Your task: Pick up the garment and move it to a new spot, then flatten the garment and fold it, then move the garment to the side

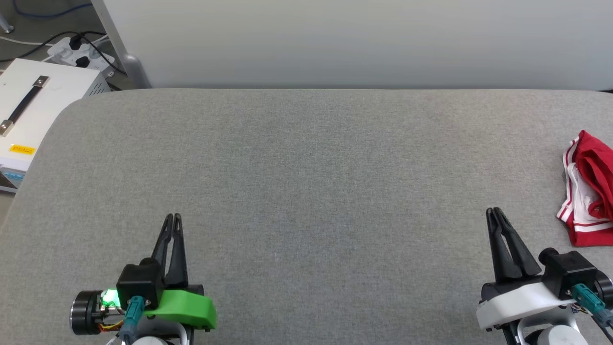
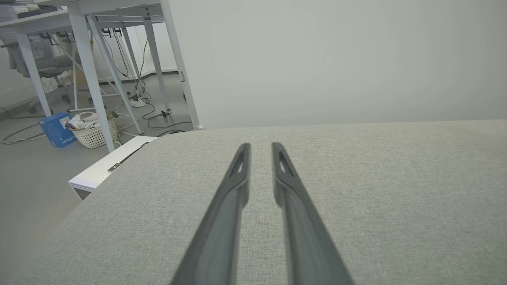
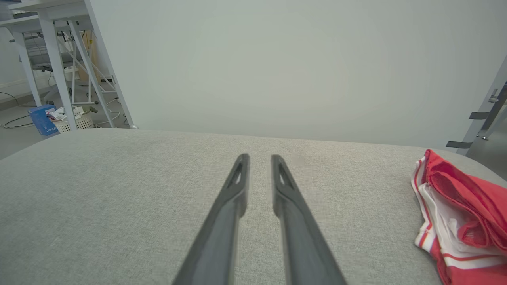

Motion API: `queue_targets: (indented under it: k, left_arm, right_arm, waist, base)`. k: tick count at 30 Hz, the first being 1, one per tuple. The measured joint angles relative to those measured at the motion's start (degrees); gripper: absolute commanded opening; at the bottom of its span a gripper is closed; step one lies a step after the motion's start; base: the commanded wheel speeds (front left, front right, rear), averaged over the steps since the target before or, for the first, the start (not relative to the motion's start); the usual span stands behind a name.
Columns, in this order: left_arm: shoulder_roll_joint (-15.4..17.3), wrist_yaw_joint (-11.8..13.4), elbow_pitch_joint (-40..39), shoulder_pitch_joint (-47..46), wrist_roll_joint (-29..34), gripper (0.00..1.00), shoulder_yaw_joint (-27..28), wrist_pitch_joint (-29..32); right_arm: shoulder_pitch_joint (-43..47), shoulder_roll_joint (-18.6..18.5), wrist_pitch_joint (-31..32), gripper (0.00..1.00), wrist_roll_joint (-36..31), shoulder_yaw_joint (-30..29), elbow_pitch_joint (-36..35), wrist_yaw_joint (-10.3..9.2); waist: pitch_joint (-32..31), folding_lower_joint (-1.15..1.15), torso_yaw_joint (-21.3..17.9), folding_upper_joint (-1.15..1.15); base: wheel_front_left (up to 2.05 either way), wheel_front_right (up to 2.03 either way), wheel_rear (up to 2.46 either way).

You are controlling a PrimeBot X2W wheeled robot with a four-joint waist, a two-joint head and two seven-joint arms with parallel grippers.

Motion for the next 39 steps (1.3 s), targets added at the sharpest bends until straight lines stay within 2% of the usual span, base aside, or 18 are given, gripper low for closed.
queue_targets:
  k: [39]
  left_arm:
    - [-0.34, -0.35, -0.94, -0.02, 0.32, 0.0, 0.54, 4.33]
  right_arm:
    - [-0.01, 0.41, 4.37, 0.0, -1.55, -0.09, -0.57, 0.0]
  waist:
    - [-1.14, 0.0, -0.33, 0.0]
  base:
    - [0.0, 0.0, 0.0]
